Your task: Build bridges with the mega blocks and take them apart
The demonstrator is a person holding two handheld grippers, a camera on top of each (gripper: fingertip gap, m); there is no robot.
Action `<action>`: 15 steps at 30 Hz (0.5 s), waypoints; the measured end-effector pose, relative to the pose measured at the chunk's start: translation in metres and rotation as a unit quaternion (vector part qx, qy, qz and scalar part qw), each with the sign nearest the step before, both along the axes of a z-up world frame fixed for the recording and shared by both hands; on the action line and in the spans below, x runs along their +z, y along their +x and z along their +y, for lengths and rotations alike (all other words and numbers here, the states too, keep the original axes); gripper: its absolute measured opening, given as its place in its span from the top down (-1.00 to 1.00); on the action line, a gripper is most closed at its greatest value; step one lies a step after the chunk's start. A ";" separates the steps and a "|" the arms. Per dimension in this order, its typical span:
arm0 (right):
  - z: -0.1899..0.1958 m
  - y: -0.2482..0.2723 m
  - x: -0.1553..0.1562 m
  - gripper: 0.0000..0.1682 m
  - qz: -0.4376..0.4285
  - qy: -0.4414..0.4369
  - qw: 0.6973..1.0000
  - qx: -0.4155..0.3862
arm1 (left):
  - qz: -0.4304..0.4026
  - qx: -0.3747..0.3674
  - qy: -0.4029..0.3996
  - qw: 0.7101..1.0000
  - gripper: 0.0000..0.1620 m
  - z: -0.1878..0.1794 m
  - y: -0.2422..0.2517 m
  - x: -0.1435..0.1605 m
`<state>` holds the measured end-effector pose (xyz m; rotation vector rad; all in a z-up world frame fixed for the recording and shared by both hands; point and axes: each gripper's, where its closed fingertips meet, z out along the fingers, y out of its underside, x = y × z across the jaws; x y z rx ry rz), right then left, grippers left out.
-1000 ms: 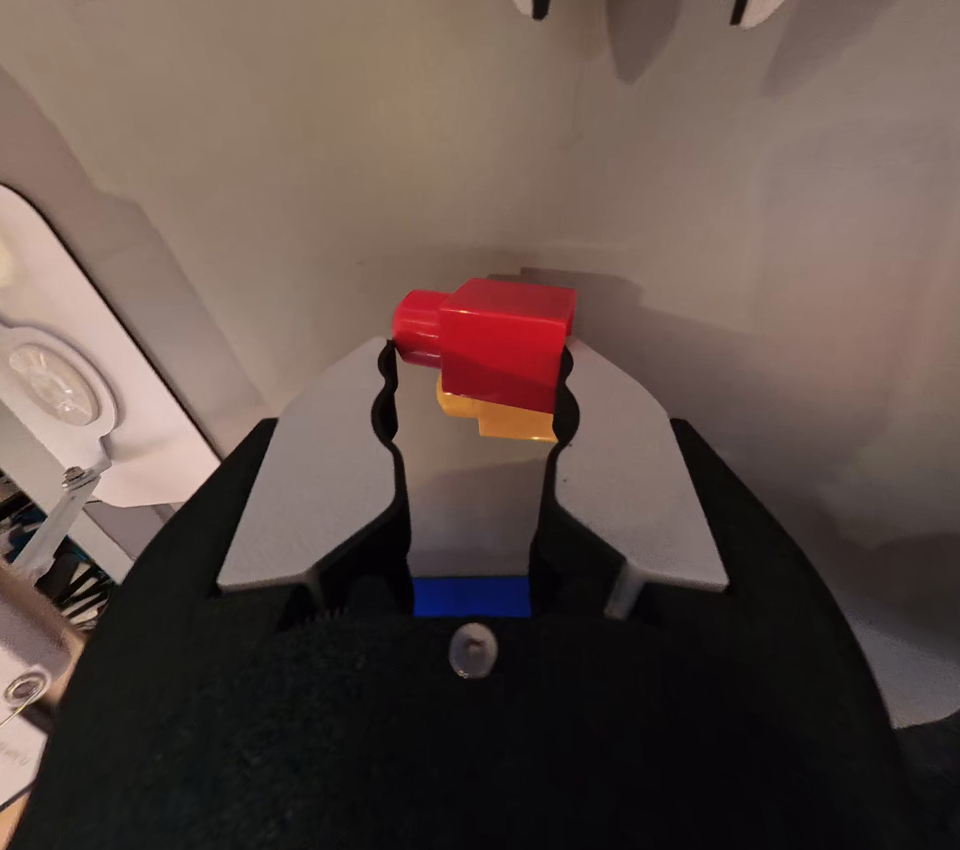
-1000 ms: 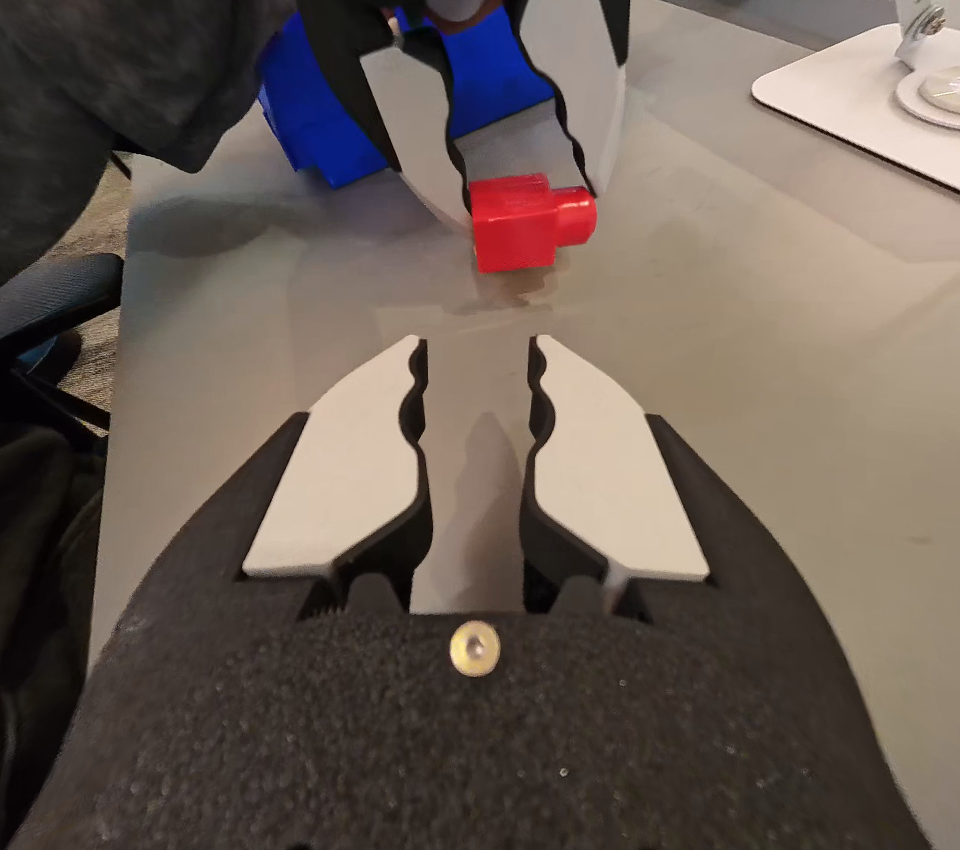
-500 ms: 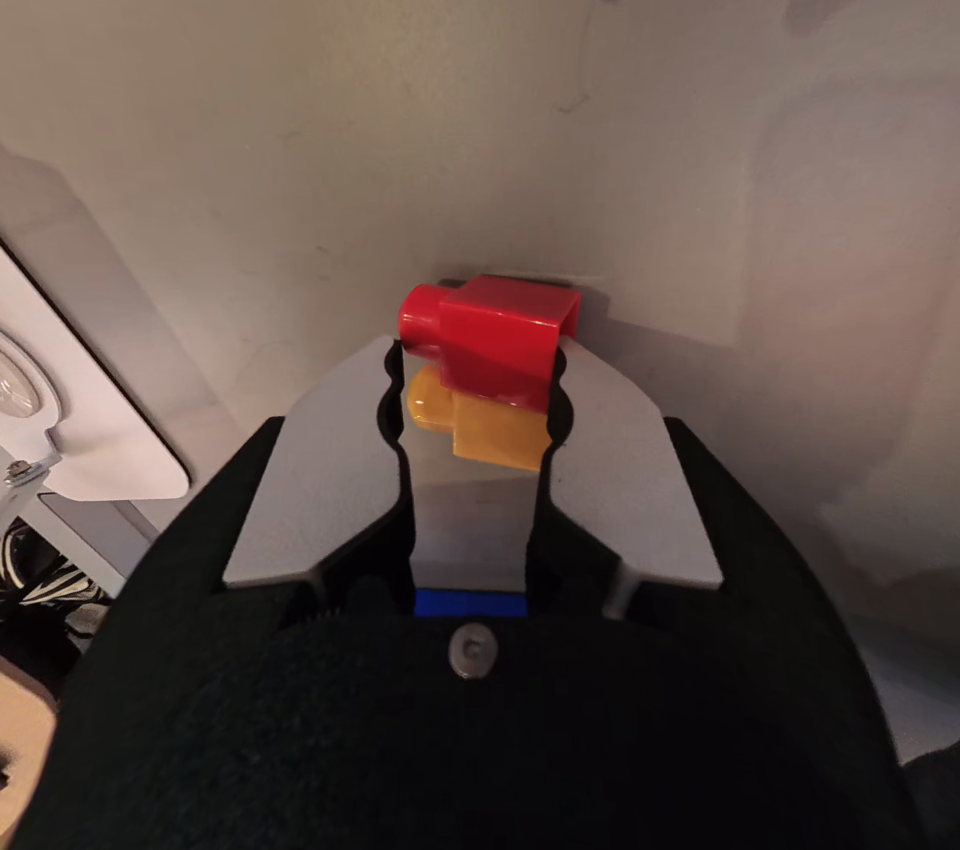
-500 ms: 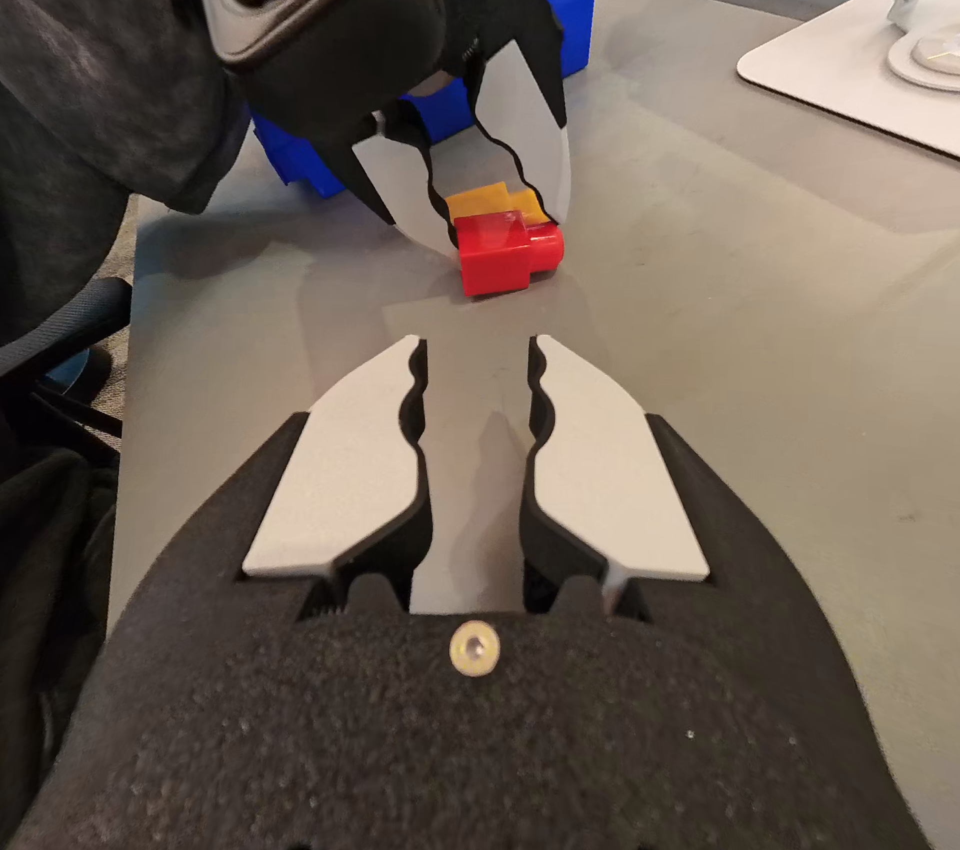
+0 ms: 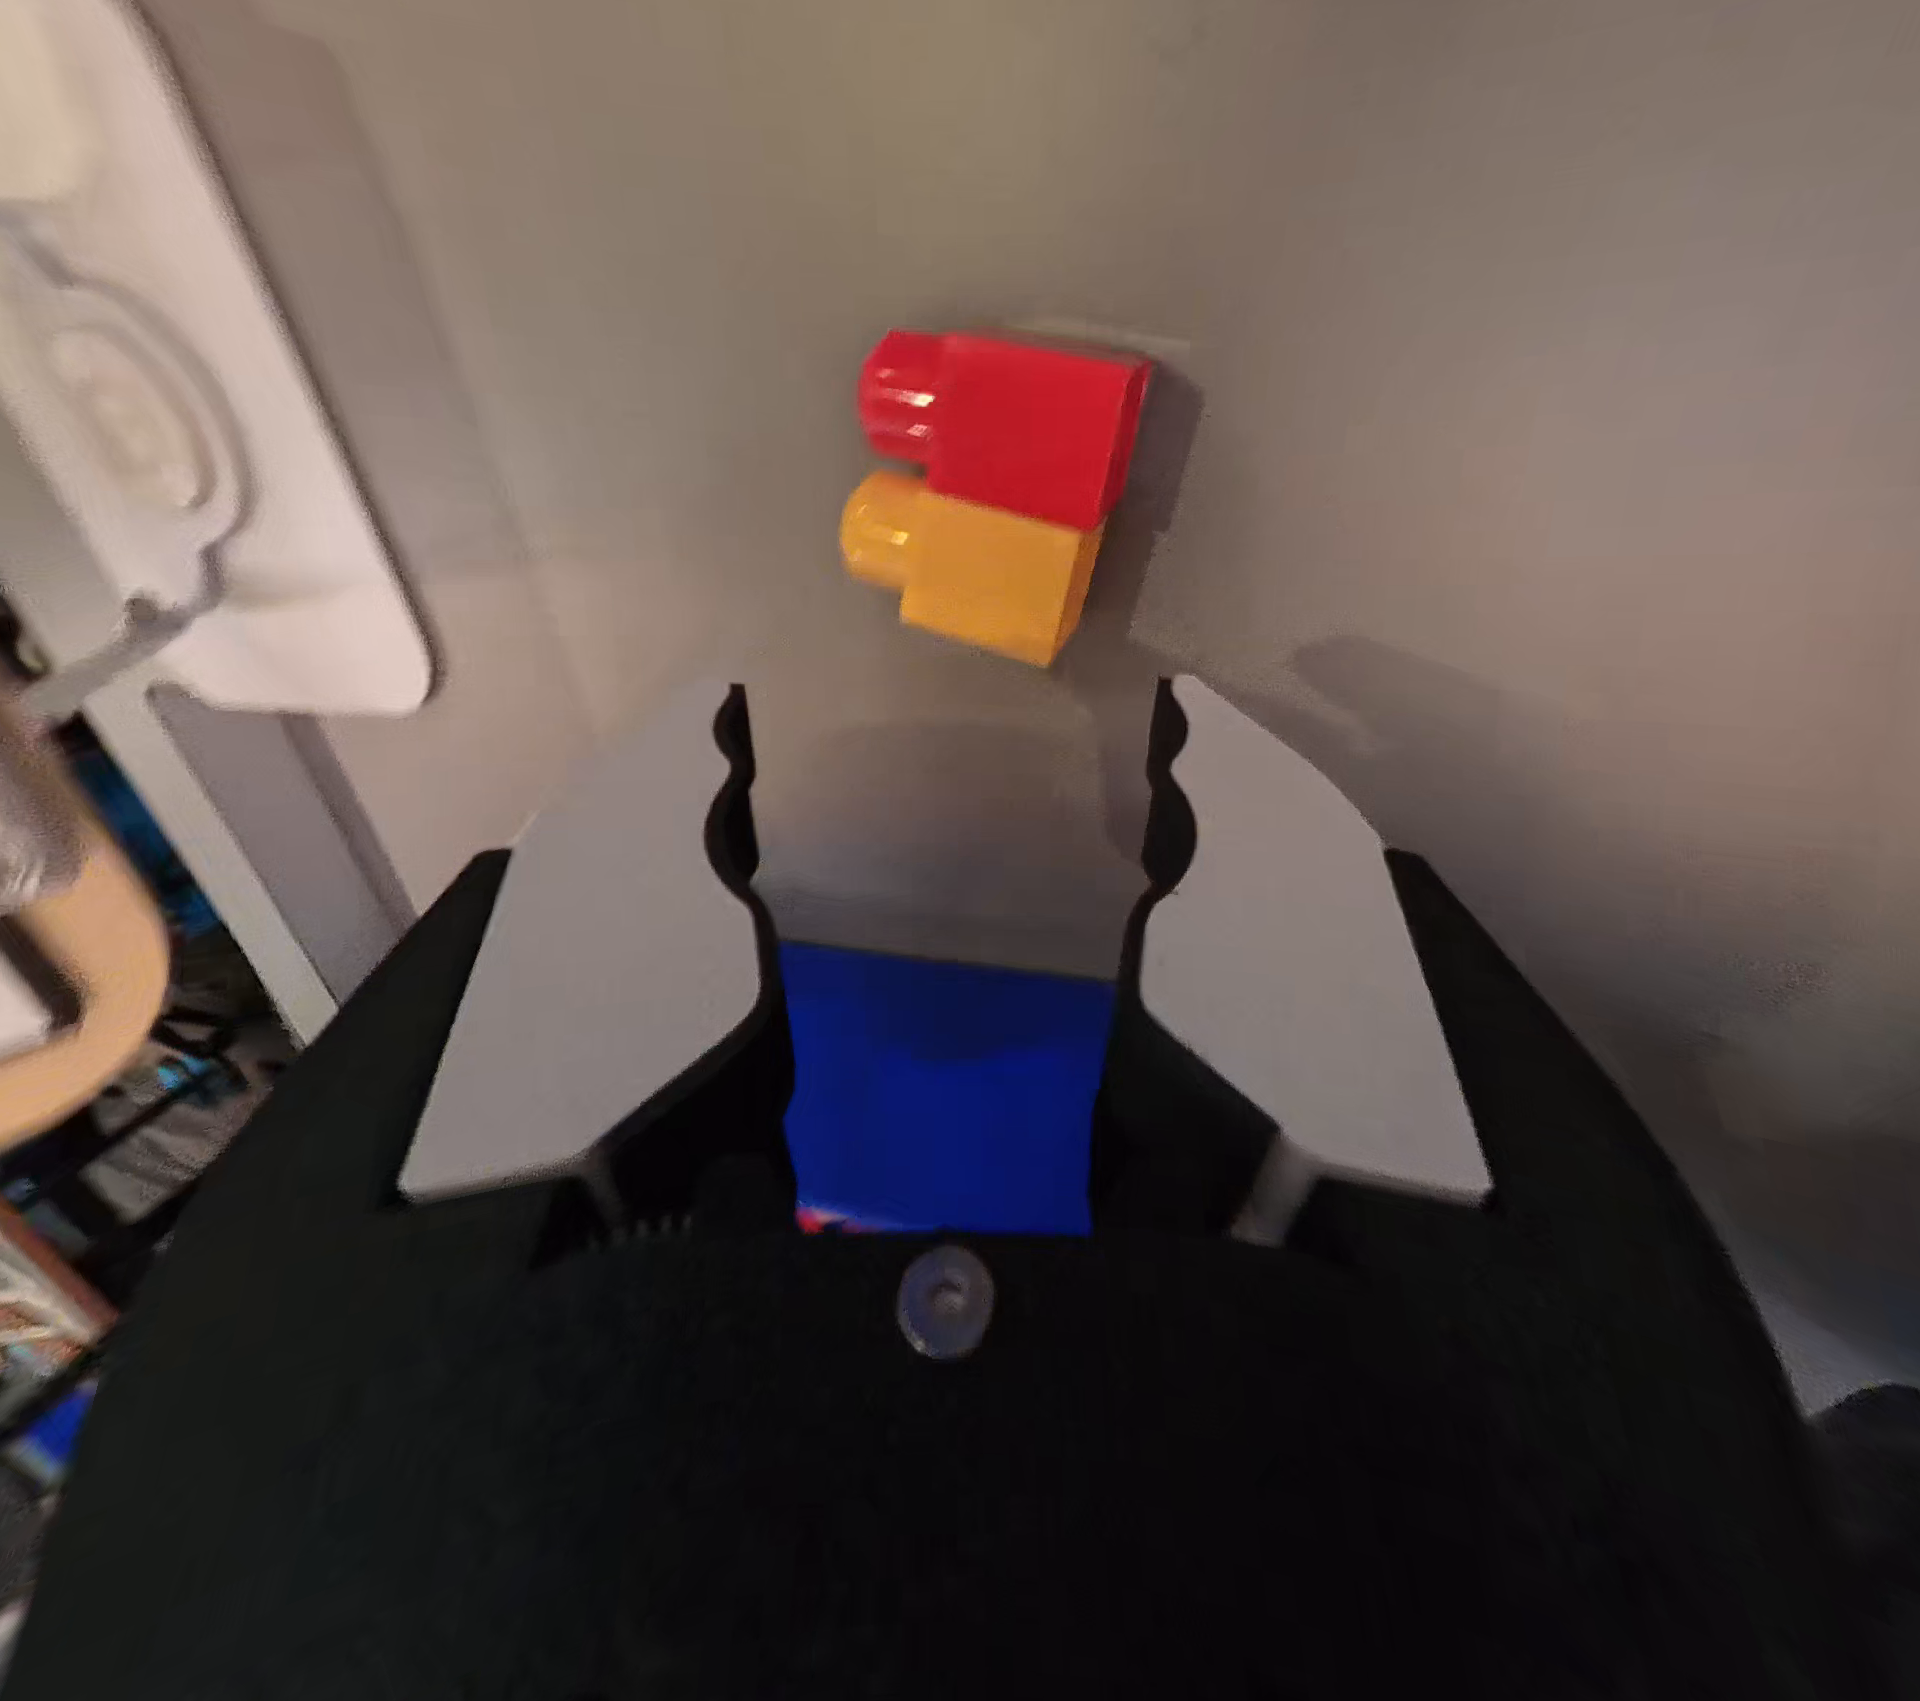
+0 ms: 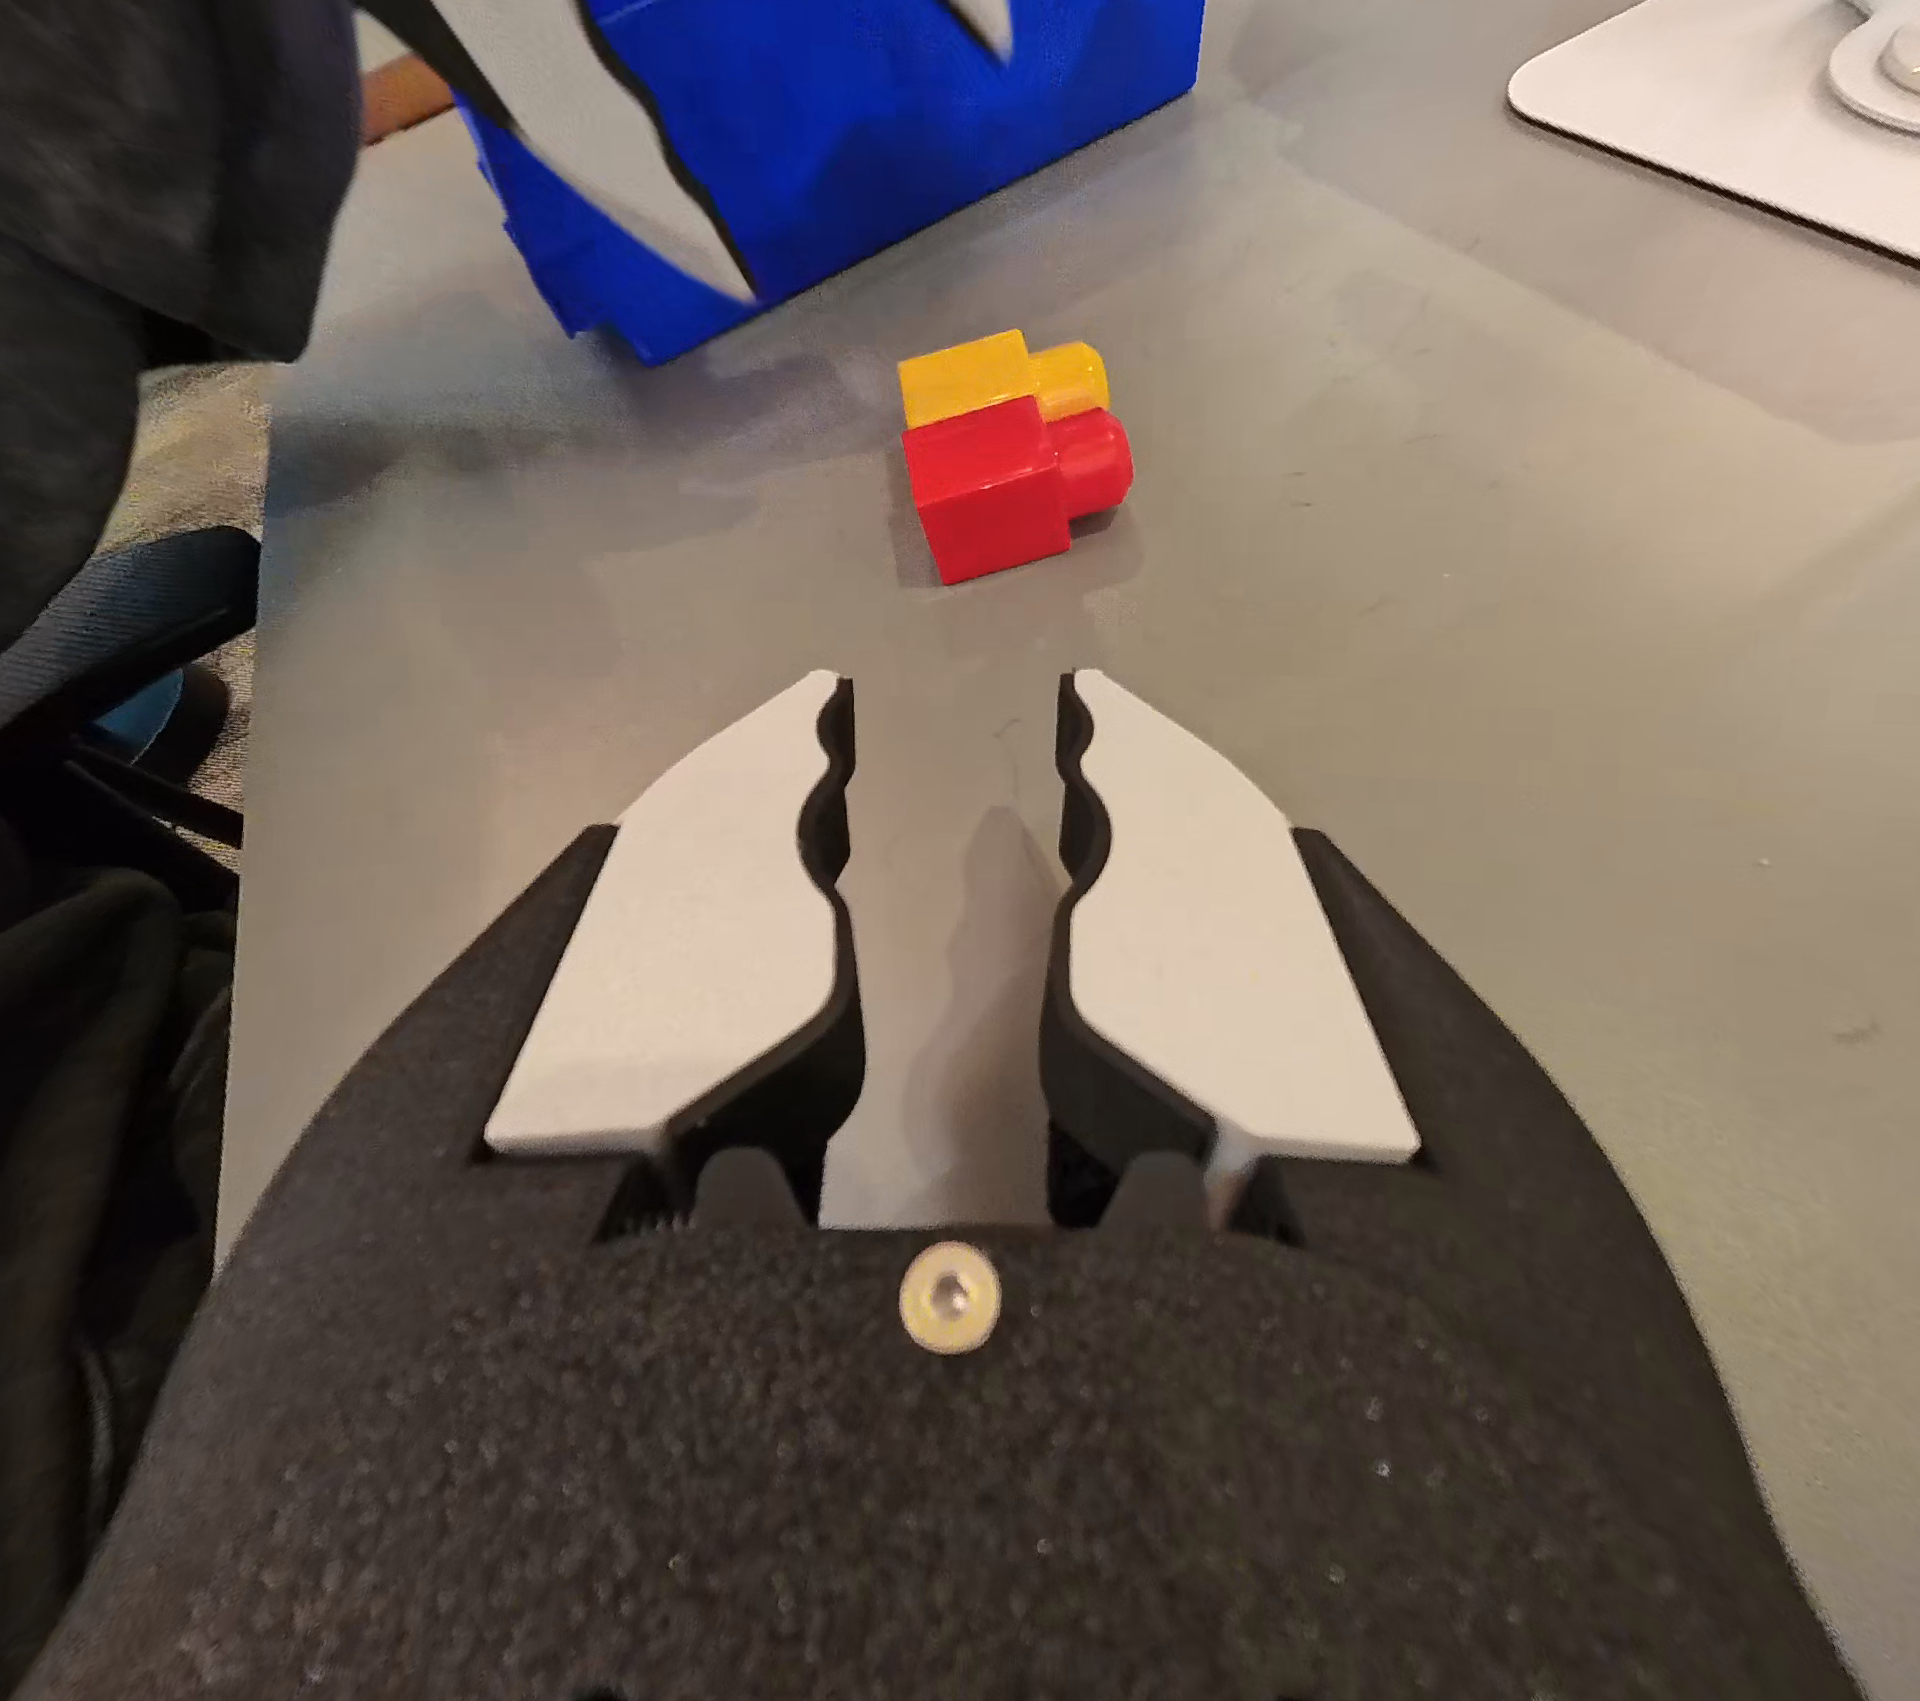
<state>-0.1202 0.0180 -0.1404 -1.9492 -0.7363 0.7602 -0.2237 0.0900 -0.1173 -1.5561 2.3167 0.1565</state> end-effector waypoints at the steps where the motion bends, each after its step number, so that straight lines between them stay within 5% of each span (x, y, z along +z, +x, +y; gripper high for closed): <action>1: 0.000 0.000 0.000 0.56 0.001 0.000 1.000 0.000 | -0.039 0.021 -0.005 0.999 0.10 -0.002 -0.006 0.018; 4: -0.001 -0.001 0.001 0.56 0.002 0.002 1.000 0.002 | -0.187 0.106 -0.026 0.976 0.11 -0.008 -0.035 0.073; 7: -0.001 -0.001 0.002 0.56 -0.001 0.005 1.000 0.003 | -0.308 0.235 -0.013 0.922 0.11 -0.001 -0.096 0.100; 12: 0.002 0.001 0.000 0.56 -0.001 0.002 1.000 -0.003 | -0.437 0.409 -0.028 0.801 0.08 -0.012 -0.184 0.075; 15: 0.003 0.002 0.000 0.56 0.002 0.002 1.000 -0.006 | -0.496 0.425 -0.037 0.756 0.08 -0.033 -0.202 0.062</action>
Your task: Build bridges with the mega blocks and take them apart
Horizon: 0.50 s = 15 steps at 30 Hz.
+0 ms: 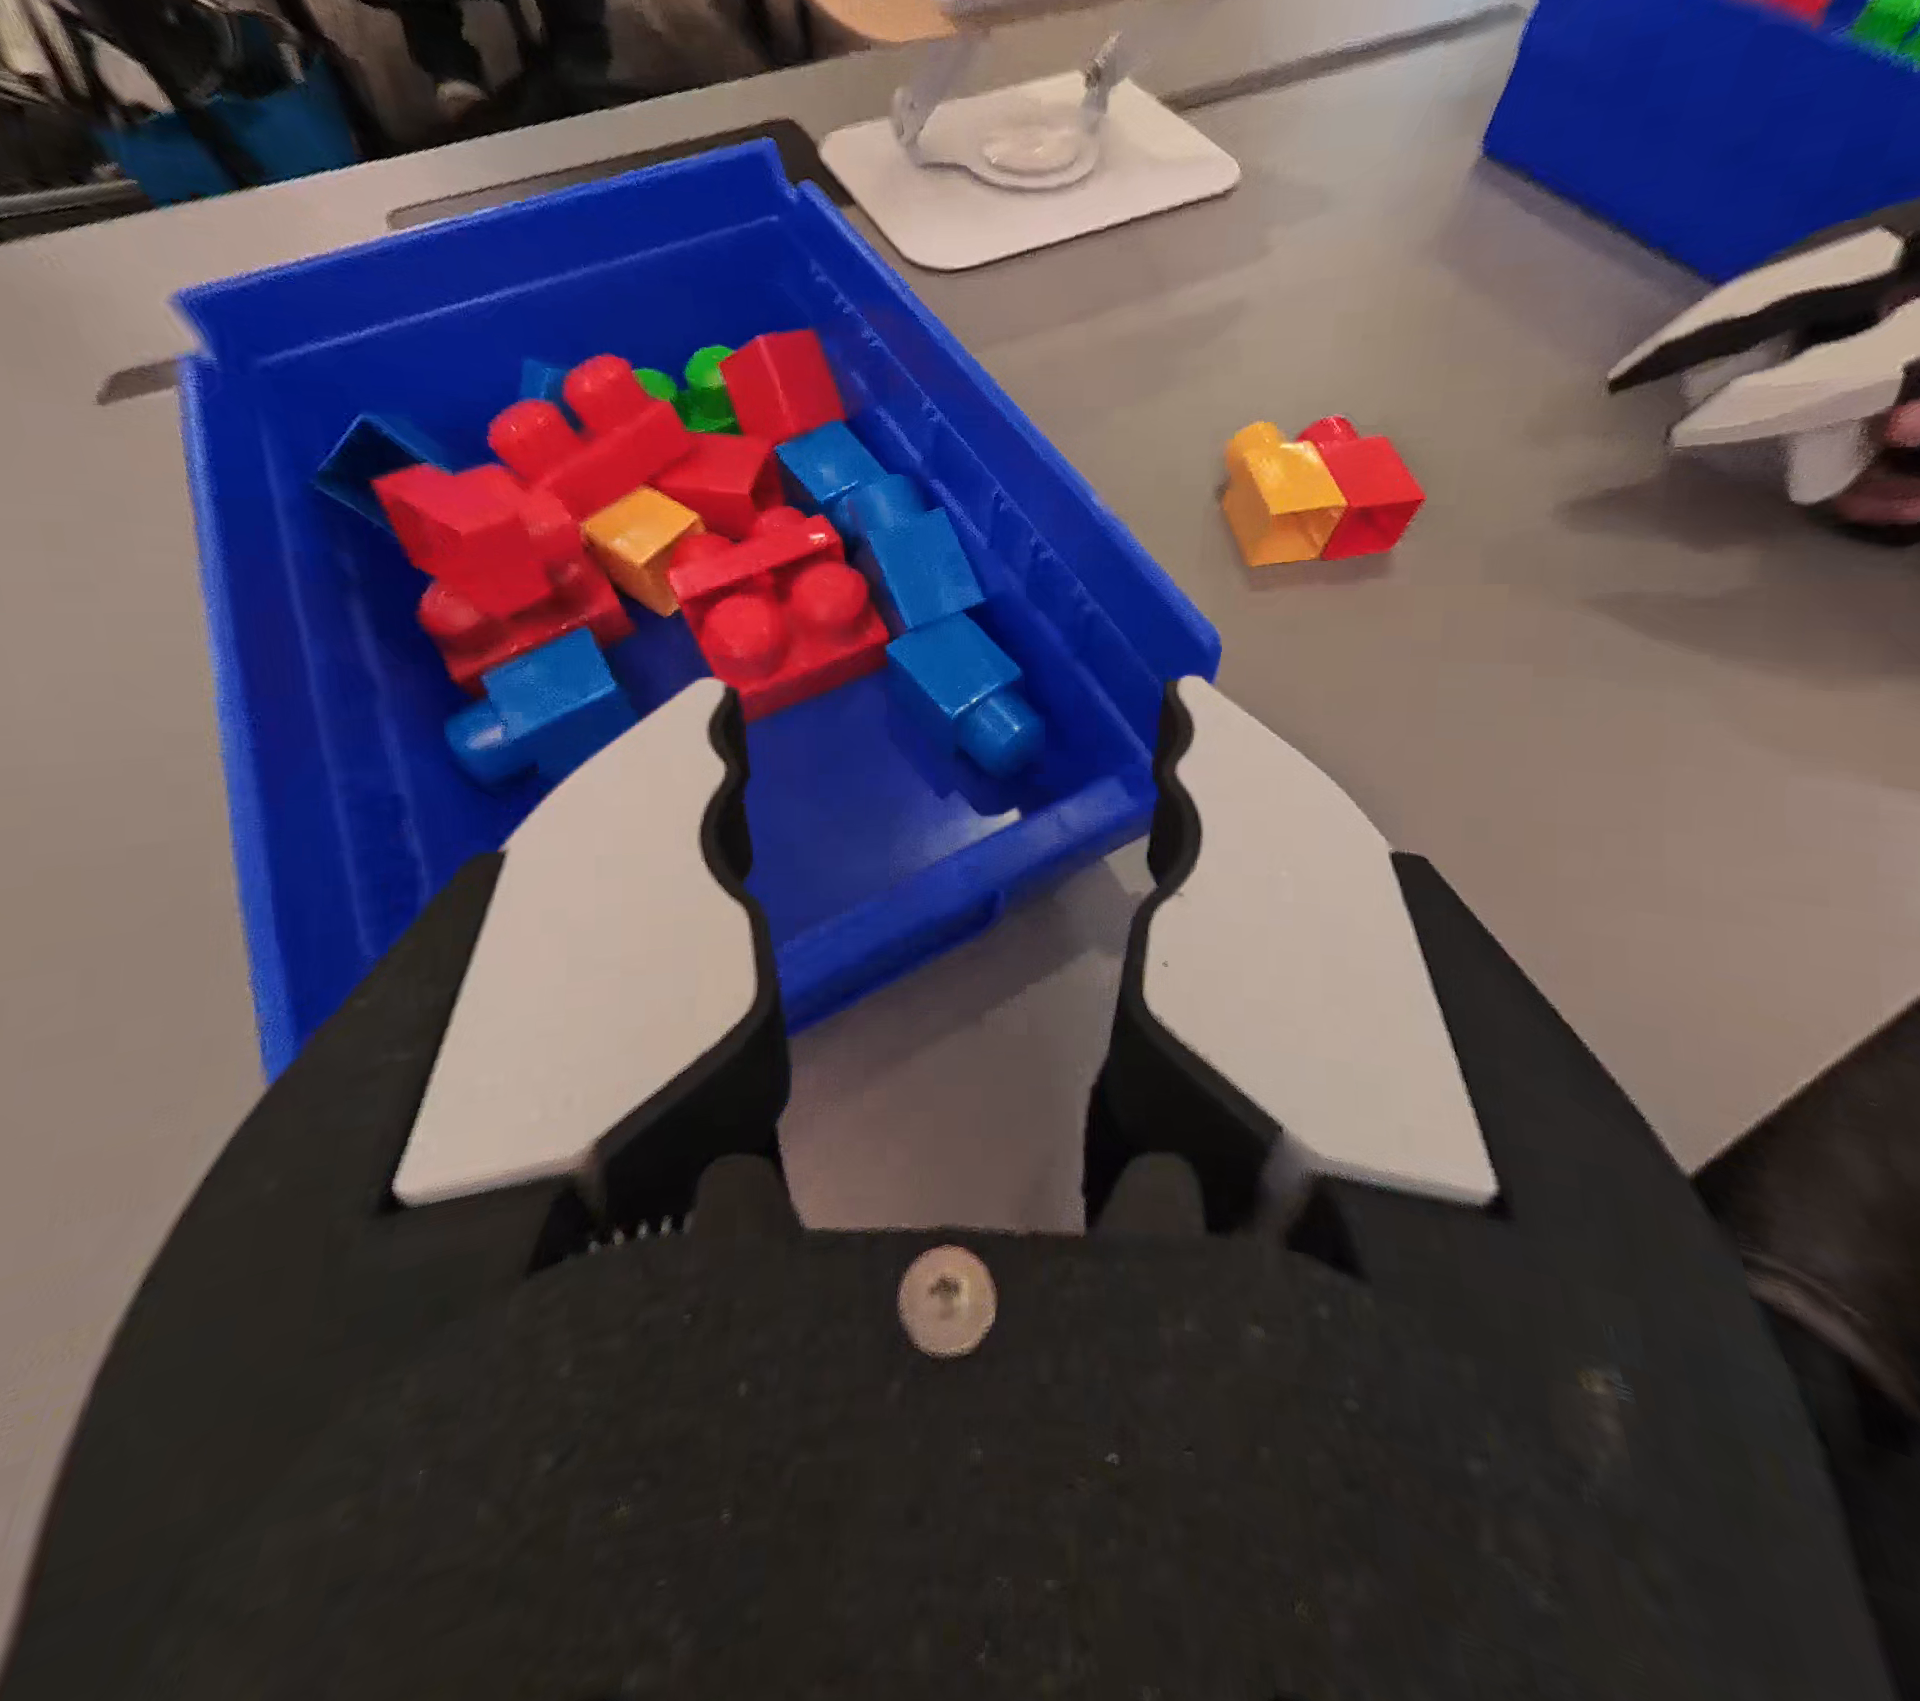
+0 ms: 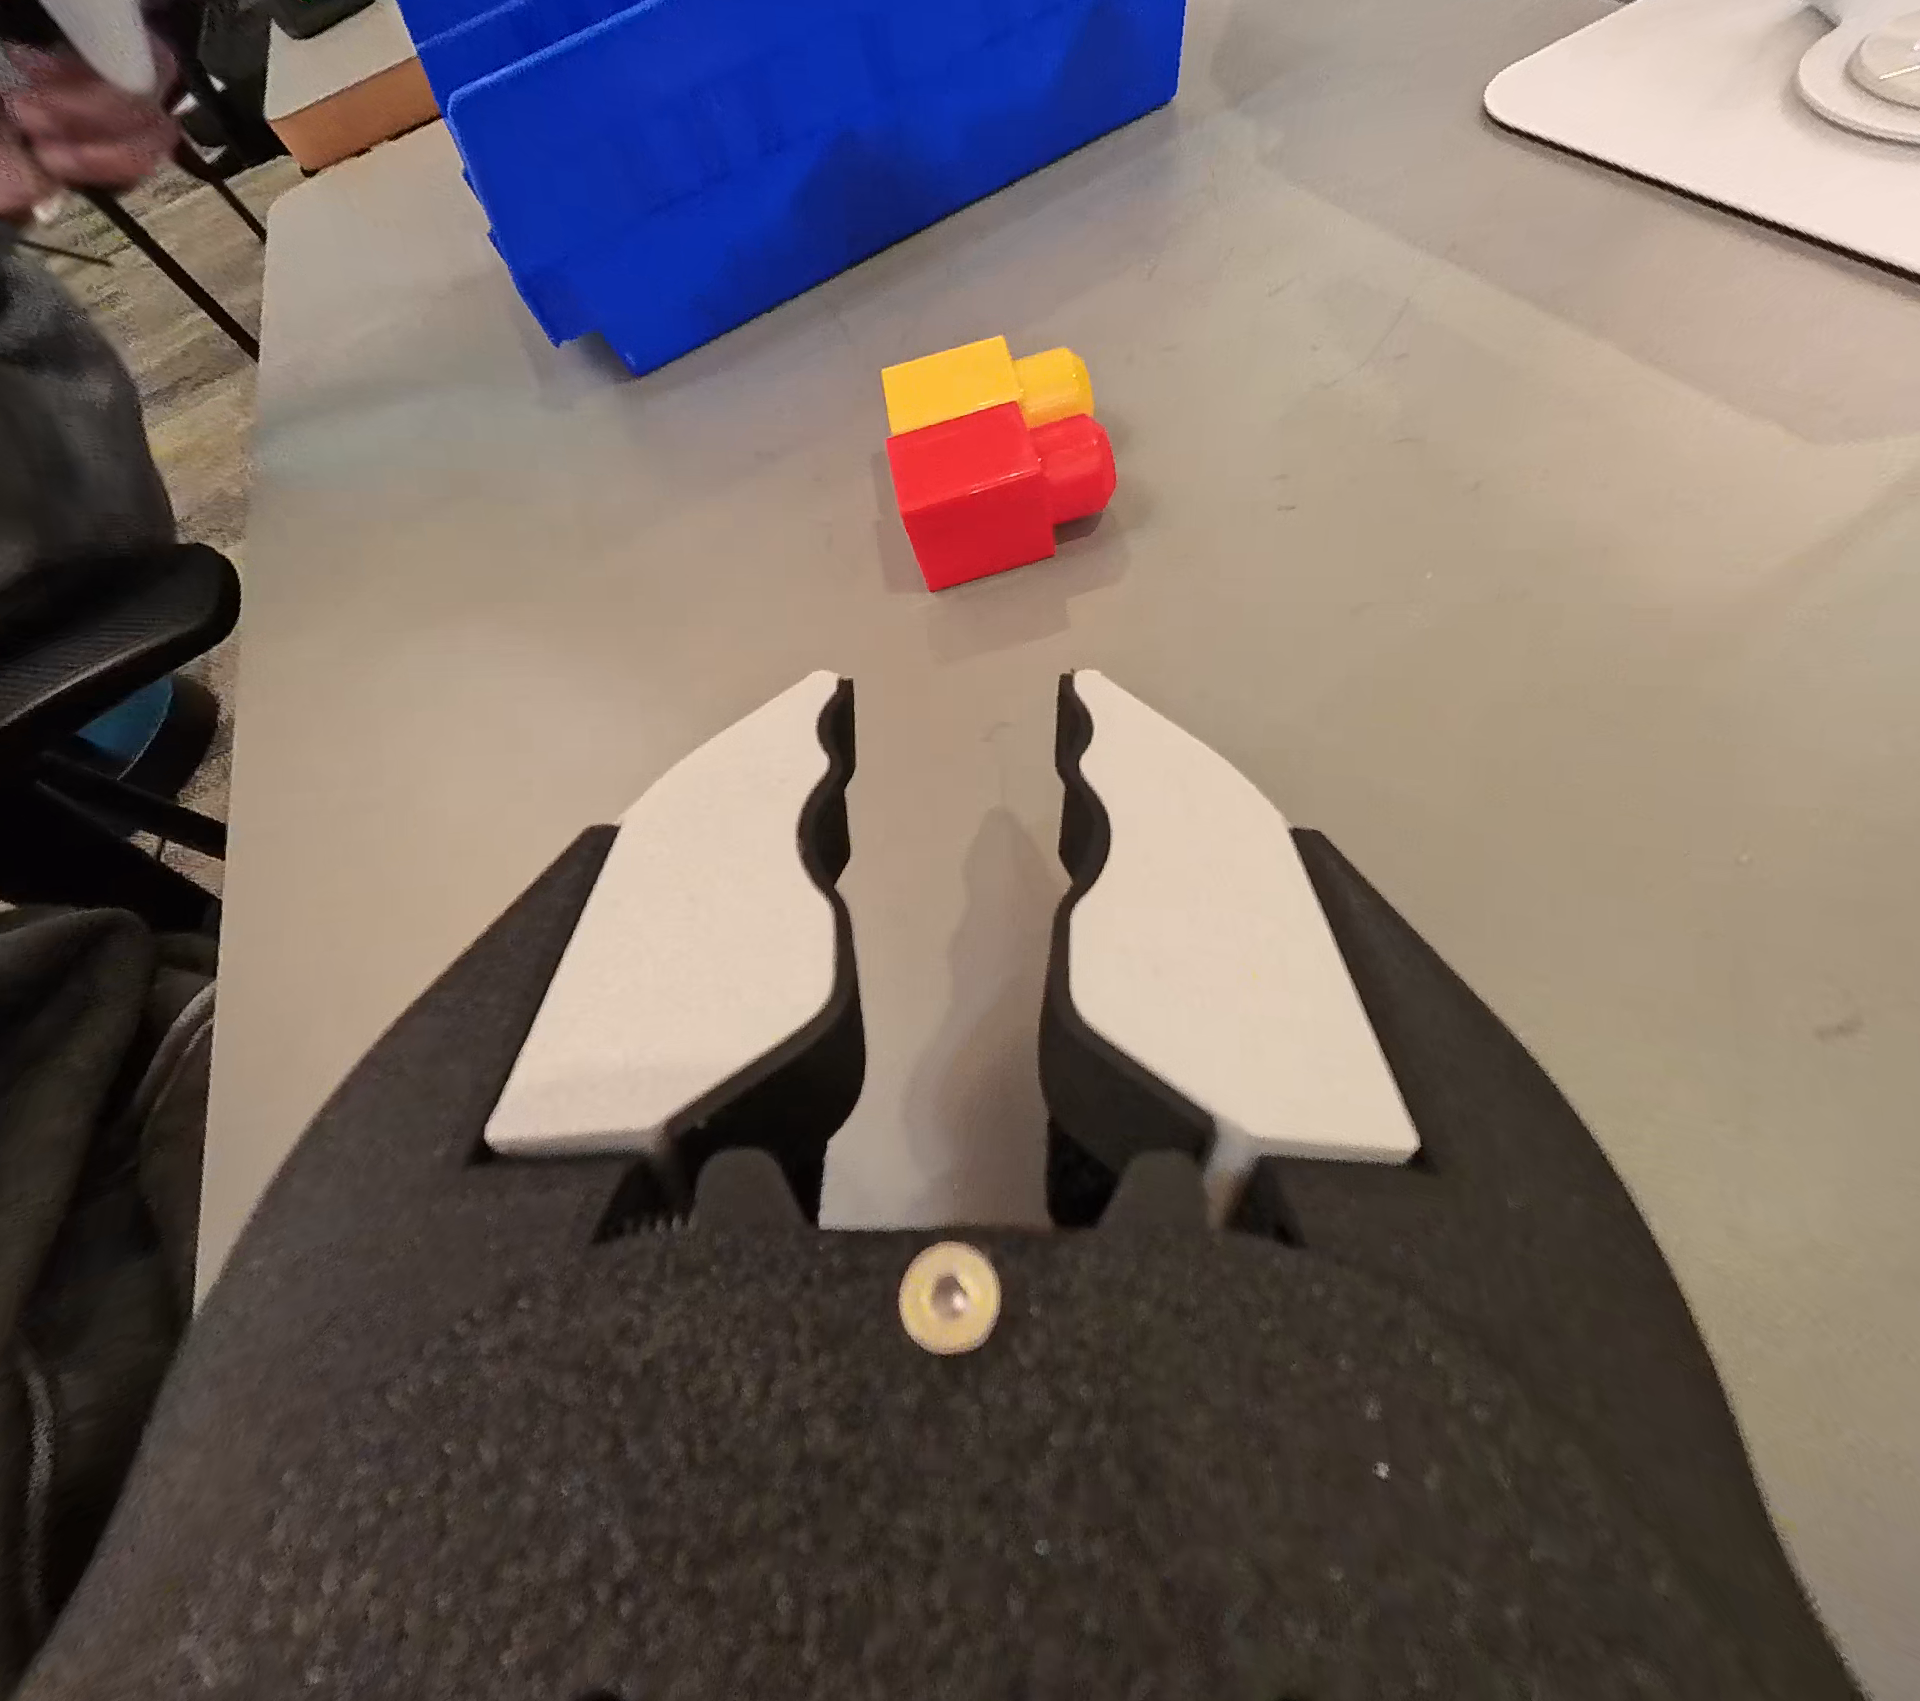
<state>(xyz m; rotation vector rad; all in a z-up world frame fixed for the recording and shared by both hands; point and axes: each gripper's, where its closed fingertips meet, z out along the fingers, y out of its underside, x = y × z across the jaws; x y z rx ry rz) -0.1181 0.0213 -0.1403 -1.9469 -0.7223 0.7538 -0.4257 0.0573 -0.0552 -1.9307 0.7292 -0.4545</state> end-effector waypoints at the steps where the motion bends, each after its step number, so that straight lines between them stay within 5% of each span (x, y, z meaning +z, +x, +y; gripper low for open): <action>1: 0.001 0.000 0.000 0.56 0.002 0.000 1.000 -0.002 | -0.007 0.011 0.006 1.000 0.08 -0.004 -0.005 -0.003; 8: 0.005 0.003 -0.003 0.57 0.005 -0.009 1.000 -0.012 | 0.057 0.057 -0.041 0.996 0.09 0.003 -0.020 -0.021; 15: 0.003 0.001 -0.004 0.57 -0.007 -0.003 1.000 -0.009 | 0.179 0.094 -0.007 0.979 0.10 0.072 -0.017 -0.007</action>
